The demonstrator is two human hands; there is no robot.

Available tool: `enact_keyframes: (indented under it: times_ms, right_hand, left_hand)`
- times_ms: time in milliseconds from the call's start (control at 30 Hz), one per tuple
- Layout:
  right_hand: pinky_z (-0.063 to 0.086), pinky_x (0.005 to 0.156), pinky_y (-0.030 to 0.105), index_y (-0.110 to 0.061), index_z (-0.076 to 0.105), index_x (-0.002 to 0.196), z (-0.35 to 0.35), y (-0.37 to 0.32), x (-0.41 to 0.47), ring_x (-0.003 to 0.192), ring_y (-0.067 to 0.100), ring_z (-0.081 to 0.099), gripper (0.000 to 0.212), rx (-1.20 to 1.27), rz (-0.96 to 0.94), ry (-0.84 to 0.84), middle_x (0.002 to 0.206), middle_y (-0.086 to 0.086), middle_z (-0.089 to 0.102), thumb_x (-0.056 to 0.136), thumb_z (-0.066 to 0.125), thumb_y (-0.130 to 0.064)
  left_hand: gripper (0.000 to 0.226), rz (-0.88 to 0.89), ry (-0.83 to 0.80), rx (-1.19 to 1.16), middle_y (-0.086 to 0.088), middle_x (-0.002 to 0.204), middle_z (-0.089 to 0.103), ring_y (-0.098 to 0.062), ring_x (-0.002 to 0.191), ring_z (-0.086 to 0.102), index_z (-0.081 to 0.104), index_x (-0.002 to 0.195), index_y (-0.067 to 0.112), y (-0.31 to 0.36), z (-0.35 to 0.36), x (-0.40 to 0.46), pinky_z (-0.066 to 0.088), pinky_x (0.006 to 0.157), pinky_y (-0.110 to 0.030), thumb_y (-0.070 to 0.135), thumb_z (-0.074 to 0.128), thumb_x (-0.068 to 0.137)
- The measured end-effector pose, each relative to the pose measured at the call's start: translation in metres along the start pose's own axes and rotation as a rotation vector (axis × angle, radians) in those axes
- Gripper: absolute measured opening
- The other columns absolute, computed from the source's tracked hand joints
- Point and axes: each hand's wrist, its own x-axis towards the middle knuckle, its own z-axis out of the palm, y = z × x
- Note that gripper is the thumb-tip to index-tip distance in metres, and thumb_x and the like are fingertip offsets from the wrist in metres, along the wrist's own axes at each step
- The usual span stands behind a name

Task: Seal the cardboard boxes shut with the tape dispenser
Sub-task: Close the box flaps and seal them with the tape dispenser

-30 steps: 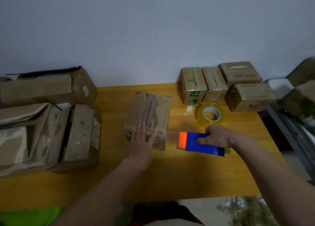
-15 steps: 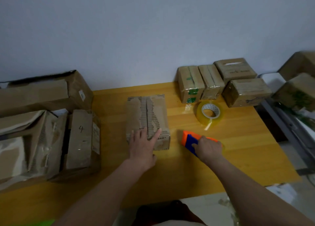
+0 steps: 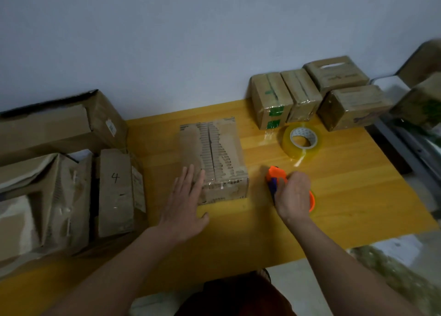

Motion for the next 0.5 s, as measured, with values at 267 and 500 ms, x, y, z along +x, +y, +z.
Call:
enact_keyframes:
  times_ms: [267,500]
  right_hand:
    - [0.033,0.105,0.030,-0.006,0.040,0.140,0.022,-0.103,-0.002,0.128,0.027,0.045,0.040,0.570,-0.007,-0.133,0.140,0.014,0.048,0.101,0.040,-0.017]
    - [0.049,0.088,0.040,-0.010,0.073,0.095,0.064,-0.104,0.007,0.091,0.023,0.063,0.041,1.034,0.406,0.100,0.093,0.009,0.071,0.102,0.040,-0.032]
  left_hand:
    - [0.100,0.115,0.022,-0.037,0.013,0.155,-0.027,-0.004,0.142,-0.026,-0.016,0.151,0.030,-0.022,-0.006,0.001,-0.019,0.114,-0.029,0.041,0.058,0.084]
    - [0.104,0.167,0.001,-0.004,0.004,0.160,-0.020,-0.010,0.144,-0.025,-0.006,0.152,0.036,-0.046,-0.009,0.004,-0.022,0.112,-0.028,0.023,0.066,0.079]
